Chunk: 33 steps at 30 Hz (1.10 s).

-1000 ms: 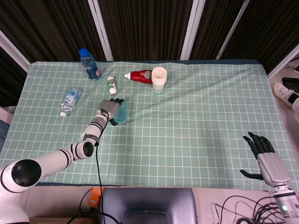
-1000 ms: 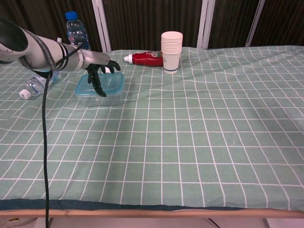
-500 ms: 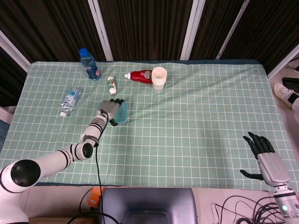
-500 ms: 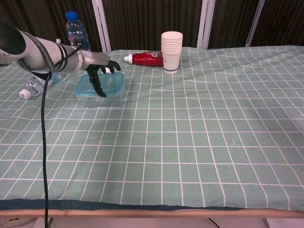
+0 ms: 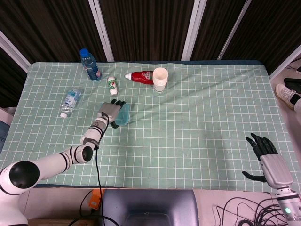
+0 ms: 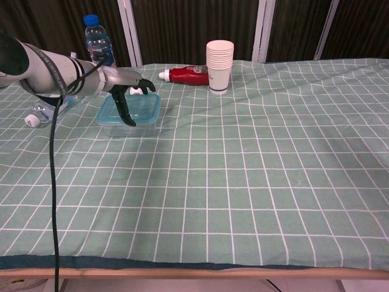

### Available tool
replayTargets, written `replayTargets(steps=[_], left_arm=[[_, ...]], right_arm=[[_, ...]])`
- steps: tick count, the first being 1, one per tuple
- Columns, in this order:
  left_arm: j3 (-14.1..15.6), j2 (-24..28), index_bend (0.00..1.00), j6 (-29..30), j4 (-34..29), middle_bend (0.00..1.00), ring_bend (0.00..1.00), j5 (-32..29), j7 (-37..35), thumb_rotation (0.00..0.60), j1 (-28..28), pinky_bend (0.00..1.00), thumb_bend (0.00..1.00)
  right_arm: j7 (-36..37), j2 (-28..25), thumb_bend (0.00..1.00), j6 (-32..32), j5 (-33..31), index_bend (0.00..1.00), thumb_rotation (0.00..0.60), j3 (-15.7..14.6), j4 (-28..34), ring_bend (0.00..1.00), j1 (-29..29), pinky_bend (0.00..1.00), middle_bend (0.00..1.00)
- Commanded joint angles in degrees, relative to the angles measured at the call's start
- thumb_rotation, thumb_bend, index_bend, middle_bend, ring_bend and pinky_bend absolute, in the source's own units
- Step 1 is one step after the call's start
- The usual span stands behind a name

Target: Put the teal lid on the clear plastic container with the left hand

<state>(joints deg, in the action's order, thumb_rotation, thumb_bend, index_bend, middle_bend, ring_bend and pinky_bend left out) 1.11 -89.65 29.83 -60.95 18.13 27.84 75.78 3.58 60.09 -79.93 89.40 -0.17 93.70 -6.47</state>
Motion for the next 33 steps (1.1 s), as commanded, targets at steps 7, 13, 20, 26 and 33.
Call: replayTargets(steps=[7, 13, 20, 26, 33], left_arm=[[0.2, 0.4, 0.00, 0.6, -0.6, 0.13, 0.00, -0.6, 0.2, 0.600, 0.3, 0.00, 0.21], [1.9, 1.2, 0.00, -0.6, -1.2, 0.00, 0.00, -4.9, 1.6, 0.600, 1.6, 0.00, 0.20], [2.0, 1.5, 0.00, 1.6, -2.6, 0.00, 0.00, -5.6, 2.1, 0.600, 2.2, 0.00, 0.19], [1.4, 2.0, 0.00, 3.3, -4.0, 0.00, 0.00, -4.9, 2.1, 0.600, 2.1, 0.00, 0.18], [0.0, 3.9, 0.00, 5.0, -7.3, 0.00, 0.00, -3.9, 1.8, 0.600, 1.9, 0.00, 0.18]], right_arm=[[-0.2, 0.0, 0.12, 0.1, 0.0, 0.00, 0.600, 0.0, 0.1, 0.00, -0.1, 0.00, 0.00], [0.1, 0.0, 0.12, 0.6, -0.4, 0.00, 0.600, 0.1, 0.0, 0.00, -0.2, 0.00, 0.00], [0.3, -0.3, 0.12, 0.5, 0.0, 0.00, 0.600, -0.1, 0.0, 0.00, -0.2, 0.00, 0.00], [1.0, -0.5, 0.12, 0.6, 0.3, 0.00, 0.600, -0.2, -0.2, 0.00, -0.3, 0.00, 0.00], [1.3, -0.5, 0.12, 0.2, 0.5, 0.00, 0.600, -0.2, -0.3, 0.00, -0.2, 0.00, 0.00]])
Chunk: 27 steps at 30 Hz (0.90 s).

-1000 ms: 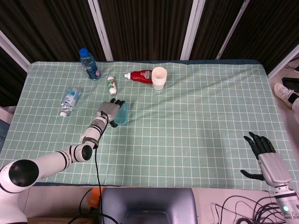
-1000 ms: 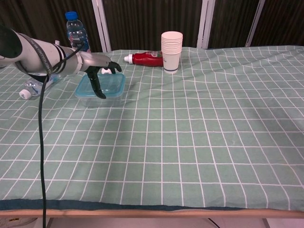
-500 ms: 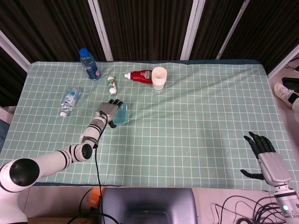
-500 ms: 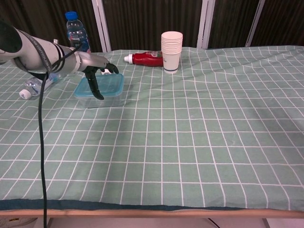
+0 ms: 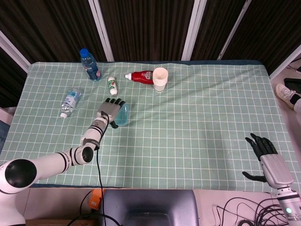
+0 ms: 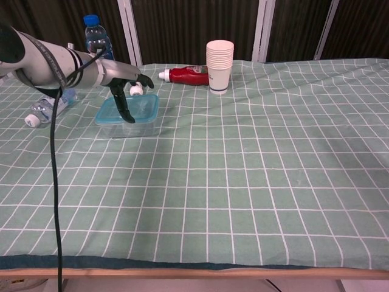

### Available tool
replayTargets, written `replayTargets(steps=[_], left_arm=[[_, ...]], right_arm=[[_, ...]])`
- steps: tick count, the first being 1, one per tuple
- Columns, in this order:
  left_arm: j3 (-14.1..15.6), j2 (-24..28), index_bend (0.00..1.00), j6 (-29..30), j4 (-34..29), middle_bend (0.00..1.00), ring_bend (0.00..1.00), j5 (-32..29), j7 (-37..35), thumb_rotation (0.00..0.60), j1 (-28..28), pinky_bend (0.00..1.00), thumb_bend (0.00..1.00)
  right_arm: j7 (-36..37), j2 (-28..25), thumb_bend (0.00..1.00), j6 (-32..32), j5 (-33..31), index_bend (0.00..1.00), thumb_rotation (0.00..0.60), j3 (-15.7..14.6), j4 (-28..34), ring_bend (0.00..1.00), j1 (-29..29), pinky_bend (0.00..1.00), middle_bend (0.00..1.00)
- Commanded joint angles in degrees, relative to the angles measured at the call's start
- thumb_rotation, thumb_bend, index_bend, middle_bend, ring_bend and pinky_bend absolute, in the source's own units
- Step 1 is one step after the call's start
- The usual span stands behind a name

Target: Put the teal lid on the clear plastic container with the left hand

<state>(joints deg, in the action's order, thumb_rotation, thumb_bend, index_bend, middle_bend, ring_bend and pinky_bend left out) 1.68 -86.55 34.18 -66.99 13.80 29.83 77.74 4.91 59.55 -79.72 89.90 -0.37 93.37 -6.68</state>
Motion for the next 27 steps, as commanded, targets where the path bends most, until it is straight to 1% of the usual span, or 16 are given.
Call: replayTargets(steps=[1, 3, 5, 9, 11, 12, 13, 14, 15, 16, 17, 19, 21, 22, 25, 27], left_arm=[[-0.9, 1.3, 0.00, 1.1, -2.0, 0.00, 0.00, 0.9, -0.3, 0.600, -0.1, 0.00, 0.18], [-1.9, 2.6, 0.00, 2.5, -4.5, 0.00, 0.00, 2.8, -0.8, 0.600, -0.4, 0.00, 0.18], [-3.2, 3.9, 0.00, 4.3, -7.2, 0.00, 0.00, 5.8, -1.8, 0.600, -0.9, 0.00, 0.22], [-6.3, 5.8, 0.00, 10.6, -13.2, 0.00, 0.00, 13.9, -4.2, 0.600, -2.8, 0.00, 0.27], [-7.1, 5.9, 0.00, 14.2, -15.5, 0.00, 0.00, 15.6, -3.9, 0.600, -3.5, 0.04, 0.30], [-7.0, 5.5, 0.00, 16.7, -16.5, 0.00, 0.05, 16.4, -2.9, 0.600, -4.0, 0.15, 0.32], [-6.9, 5.3, 0.00, 18.2, -17.3, 0.00, 0.14, 16.6, -2.0, 0.600, -4.3, 0.31, 0.34], [-6.7, 5.0, 0.00, 19.6, -18.1, 0.00, 0.23, 16.2, -1.0, 0.600, -4.6, 0.42, 0.34], [-6.4, 4.6, 0.00, 21.1, -19.2, 0.00, 0.36, 15.3, 0.4, 0.600, -5.0, 0.58, 0.34], [-6.2, 4.2, 0.00, 22.4, -19.7, 0.00, 0.46, 14.8, 1.7, 0.600, -5.3, 0.69, 0.34], [-5.9, 3.7, 0.00, 23.7, -20.1, 0.02, 0.53, 14.3, 3.0, 0.600, -5.5, 0.76, 0.34], [-5.4, 2.4, 0.00, 26.0, -20.4, 0.06, 0.62, 13.2, 5.3, 0.600, -6.3, 0.85, 0.35], [-5.0, 1.1, 0.00, 27.4, -20.0, 0.09, 0.68, 12.3, 7.1, 0.600, -7.1, 0.90, 0.35], [-4.9, 0.7, 0.00, 27.7, -19.8, 0.11, 0.74, 11.9, 7.7, 0.600, -7.5, 0.94, 0.35], [-4.8, -0.8, 0.00, 28.2, -18.4, 0.15, 0.86, 11.2, 9.2, 0.600, -8.7, 1.00, 0.35], [-4.5, -1.7, 0.00, 28.5, -16.9, 0.16, 0.91, 10.8, 10.6, 0.600, -9.3, 1.00, 0.35]], right_arm=[[0.0, 0.1, 0.12, 0.1, 0.0, 0.00, 0.600, 0.0, -0.1, 0.00, 0.0, 0.00, 0.00], [-0.1, 0.1, 0.12, 0.3, 0.0, 0.00, 0.600, 0.0, 0.0, 0.00, -0.1, 0.00, 0.00], [-0.2, 0.1, 0.12, 0.5, 0.1, 0.00, 0.600, -0.1, 0.0, 0.00, -0.2, 0.00, 0.00], [-0.3, 0.0, 0.12, 0.2, 1.0, 0.00, 0.600, -0.5, 0.2, 0.00, -0.2, 0.00, 0.00], [0.1, -0.1, 0.12, -0.1, 1.4, 0.00, 0.600, -0.6, 0.2, 0.00, -0.1, 0.00, 0.00], [0.5, -0.2, 0.12, -0.3, 1.7, 0.00, 0.600, -0.7, 0.1, 0.00, -0.1, 0.00, 0.00], [0.8, -0.3, 0.12, -0.3, 1.9, 0.00, 0.600, -0.7, 0.1, 0.00, -0.1, 0.00, 0.00], [1.1, -0.4, 0.12, -0.3, 2.2, 0.00, 0.600, -0.8, 0.0, 0.00, -0.2, 0.00, 0.00], [1.4, -0.5, 0.12, -0.4, 2.4, 0.00, 0.600, -0.9, -0.1, 0.00, -0.2, 0.00, 0.00], [1.6, -0.6, 0.12, -0.4, 2.7, 0.00, 0.600, -1.0, -0.1, 0.00, -0.3, 0.00, 0.00], [1.9, -0.7, 0.12, -0.4, 3.0, 0.00, 0.600, -1.1, -0.1, 0.00, -0.3, 0.00, 0.00], [2.3, -0.8, 0.12, -0.6, 3.6, 0.00, 0.600, -1.4, -0.2, 0.00, -0.3, 0.00, 0.00], [2.7, -0.9, 0.12, -1.0, 4.1, 0.00, 0.600, -1.6, -0.3, 0.00, -0.2, 0.00, 0.00], [2.8, -1.0, 0.12, -1.1, 4.3, 0.00, 0.600, -1.6, -0.3, 0.00, -0.2, 0.00, 0.00], [3.3, -1.1, 0.12, -1.5, 4.5, 0.00, 0.600, -1.8, -0.5, 0.00, 0.0, 0.00, 0.00], [3.4, -1.1, 0.12, -1.4, 4.6, 0.00, 0.600, -1.8, -0.6, 0.00, 0.0, 0.00, 0.00]])
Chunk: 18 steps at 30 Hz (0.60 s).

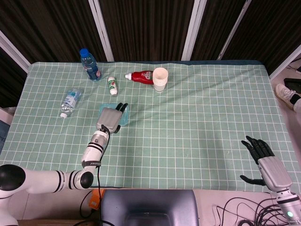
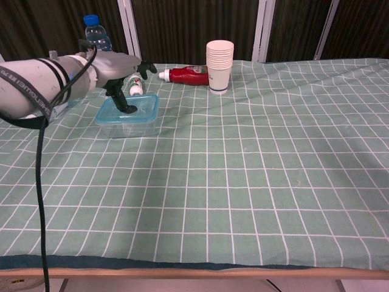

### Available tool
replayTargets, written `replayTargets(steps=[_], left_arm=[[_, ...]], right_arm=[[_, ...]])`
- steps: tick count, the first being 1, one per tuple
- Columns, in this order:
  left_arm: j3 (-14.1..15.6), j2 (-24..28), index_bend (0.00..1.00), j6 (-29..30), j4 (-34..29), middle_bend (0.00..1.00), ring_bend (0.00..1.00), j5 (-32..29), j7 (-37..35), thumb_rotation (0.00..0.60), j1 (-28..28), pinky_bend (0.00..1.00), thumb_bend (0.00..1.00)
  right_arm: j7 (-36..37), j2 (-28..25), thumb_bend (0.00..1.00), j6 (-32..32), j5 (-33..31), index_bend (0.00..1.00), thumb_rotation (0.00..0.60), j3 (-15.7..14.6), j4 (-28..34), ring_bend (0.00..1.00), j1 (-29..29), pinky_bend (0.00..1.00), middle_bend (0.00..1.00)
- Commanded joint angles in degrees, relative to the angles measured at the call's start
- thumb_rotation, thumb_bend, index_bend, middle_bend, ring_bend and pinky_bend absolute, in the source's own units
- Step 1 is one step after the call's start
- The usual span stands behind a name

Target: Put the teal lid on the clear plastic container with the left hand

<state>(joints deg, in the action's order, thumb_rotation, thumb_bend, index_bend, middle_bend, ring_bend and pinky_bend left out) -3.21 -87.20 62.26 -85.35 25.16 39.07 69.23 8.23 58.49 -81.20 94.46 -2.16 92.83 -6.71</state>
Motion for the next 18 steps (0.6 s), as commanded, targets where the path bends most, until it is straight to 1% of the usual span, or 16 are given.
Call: replayTargets(steps=[1, 4, 8, 11, 18], left_arm=[[0.6, -1.4, 0.00, 0.2, 2.1, 0.16, 0.92, -0.7, 2.0, 0.600, -1.0, 1.00, 0.35], [1.0, -1.7, 0.00, -0.6, 3.8, 0.15, 0.92, -2.0, 4.9, 0.600, -1.5, 1.00, 0.34], [-0.3, -1.6, 0.00, -1.9, 4.7, 0.15, 0.92, -2.3, 5.2, 0.600, -2.5, 1.00, 0.34], [-0.5, -1.9, 0.00, -2.7, 5.7, 0.15, 0.92, -2.3, 5.9, 0.600, -2.9, 1.00, 0.34], [-2.3, -3.9, 0.00, -4.9, 8.3, 0.15, 0.92, -2.5, 6.9, 0.600, -3.3, 1.00, 0.34]], right_arm=[[0.0, 0.0, 0.12, 0.1, 0.1, 0.00, 0.600, -0.1, 0.0, 0.00, 0.0, 0.00, 0.00], [0.0, 0.0, 0.12, 0.1, 0.0, 0.00, 0.600, -0.1, -0.1, 0.00, -0.1, 0.00, 0.00], [-0.3, 0.1, 0.12, 0.2, -0.3, 0.00, 0.600, 0.0, 0.0, 0.00, -0.1, 0.00, 0.00], [-0.6, 0.2, 0.12, 0.3, -0.3, 0.00, 0.600, 0.0, 0.1, 0.00, -0.1, 0.00, 0.00], [-0.9, 0.3, 0.12, 0.5, -0.4, 0.00, 0.600, 0.0, 0.2, 0.00, -0.2, 0.00, 0.00]])
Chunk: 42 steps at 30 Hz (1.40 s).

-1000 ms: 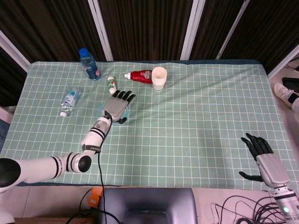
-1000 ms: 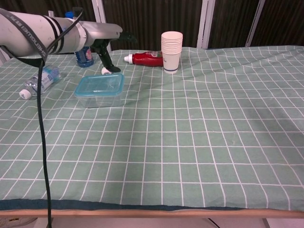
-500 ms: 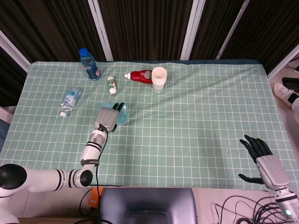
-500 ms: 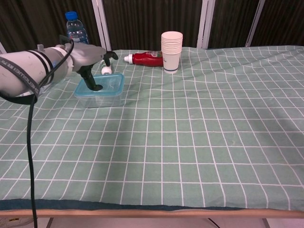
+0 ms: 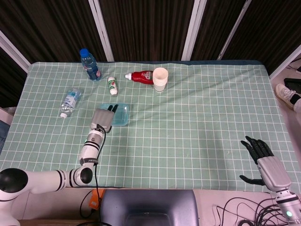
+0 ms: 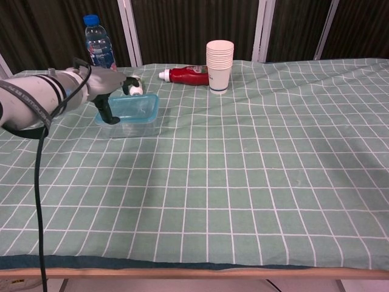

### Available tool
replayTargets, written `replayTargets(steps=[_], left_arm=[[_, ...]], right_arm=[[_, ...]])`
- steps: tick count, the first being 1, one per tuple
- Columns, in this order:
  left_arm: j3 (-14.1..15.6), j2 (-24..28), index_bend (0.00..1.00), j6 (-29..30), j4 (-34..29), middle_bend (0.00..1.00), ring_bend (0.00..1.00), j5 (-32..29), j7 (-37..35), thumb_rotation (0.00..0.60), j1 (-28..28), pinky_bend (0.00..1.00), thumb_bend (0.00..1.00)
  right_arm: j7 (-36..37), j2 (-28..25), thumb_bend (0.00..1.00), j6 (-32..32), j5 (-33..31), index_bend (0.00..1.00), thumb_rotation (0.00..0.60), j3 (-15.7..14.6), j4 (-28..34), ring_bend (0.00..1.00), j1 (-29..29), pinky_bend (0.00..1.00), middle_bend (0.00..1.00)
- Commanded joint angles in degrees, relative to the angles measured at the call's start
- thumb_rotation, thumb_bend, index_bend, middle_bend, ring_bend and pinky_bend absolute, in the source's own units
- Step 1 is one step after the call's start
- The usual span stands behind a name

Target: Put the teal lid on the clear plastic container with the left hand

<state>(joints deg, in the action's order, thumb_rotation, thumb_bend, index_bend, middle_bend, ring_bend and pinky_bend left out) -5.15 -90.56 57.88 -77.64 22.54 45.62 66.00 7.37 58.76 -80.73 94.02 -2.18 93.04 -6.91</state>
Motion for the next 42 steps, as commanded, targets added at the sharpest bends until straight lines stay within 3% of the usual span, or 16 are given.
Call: replayTargets(steps=[1, 15, 42], left_arm=[[-0.6, -0.9, 0.00, -0.8, 1.0, 0.15, 0.92, 0.1, 0.5, 0.600, 0.0, 1.00, 0.34], [-3.7, -5.1, 0.00, -3.7, 6.0, 0.15, 0.91, -1.2, 3.2, 0.600, 1.1, 1.00, 0.34], [-4.3, -5.6, 0.00, -6.1, 6.8, 0.18, 0.91, -3.0, 6.4, 0.600, 0.3, 1.00, 0.34]], right_arm=[[0.0, 0.0, 0.12, 0.0, 0.0, 0.00, 0.600, 0.0, 0.0, 0.00, 0.0, 0.00, 0.00], [1.1, -0.4, 0.12, -0.5, -0.1, 0.00, 0.600, 0.0, -0.3, 0.00, 0.1, 0.00, 0.00], [1.3, -0.5, 0.12, -0.8, -0.1, 0.00, 0.600, 0.0, -0.4, 0.00, 0.3, 0.00, 0.00]])
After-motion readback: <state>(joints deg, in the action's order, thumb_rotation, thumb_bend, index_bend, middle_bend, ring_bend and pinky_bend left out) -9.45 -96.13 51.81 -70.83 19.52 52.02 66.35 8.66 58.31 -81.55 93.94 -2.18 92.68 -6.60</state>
